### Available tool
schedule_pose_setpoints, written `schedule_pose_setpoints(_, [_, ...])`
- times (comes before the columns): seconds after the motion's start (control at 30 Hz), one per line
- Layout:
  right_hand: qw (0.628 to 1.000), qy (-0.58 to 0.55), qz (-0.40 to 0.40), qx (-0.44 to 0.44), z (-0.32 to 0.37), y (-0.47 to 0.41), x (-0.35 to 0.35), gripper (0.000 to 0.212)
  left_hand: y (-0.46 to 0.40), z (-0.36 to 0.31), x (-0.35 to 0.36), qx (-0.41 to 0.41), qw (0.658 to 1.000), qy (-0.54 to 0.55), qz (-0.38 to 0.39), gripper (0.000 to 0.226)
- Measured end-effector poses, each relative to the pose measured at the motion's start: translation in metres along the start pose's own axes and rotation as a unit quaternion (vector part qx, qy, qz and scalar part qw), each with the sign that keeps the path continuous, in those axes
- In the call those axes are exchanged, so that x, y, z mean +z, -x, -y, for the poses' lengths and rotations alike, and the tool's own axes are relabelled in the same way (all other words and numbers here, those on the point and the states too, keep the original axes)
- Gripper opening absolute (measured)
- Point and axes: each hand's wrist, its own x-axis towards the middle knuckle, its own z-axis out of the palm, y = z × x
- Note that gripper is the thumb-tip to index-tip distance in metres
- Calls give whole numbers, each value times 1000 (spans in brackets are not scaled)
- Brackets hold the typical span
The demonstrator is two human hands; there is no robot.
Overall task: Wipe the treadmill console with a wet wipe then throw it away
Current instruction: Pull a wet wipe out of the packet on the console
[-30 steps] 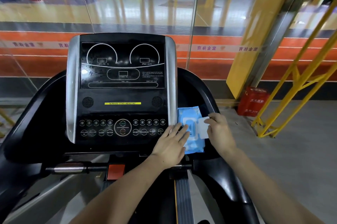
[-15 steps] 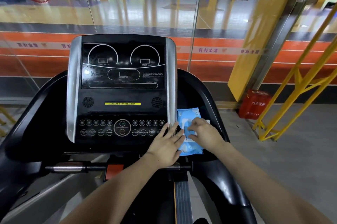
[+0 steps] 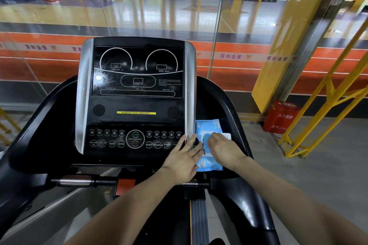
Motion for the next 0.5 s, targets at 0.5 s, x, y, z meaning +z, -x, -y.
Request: schedule_pose_setpoints(0.5, [989,-140,-41,8,-17,-16,-16,32,3,-2,-2,-10,999,22,21,68])
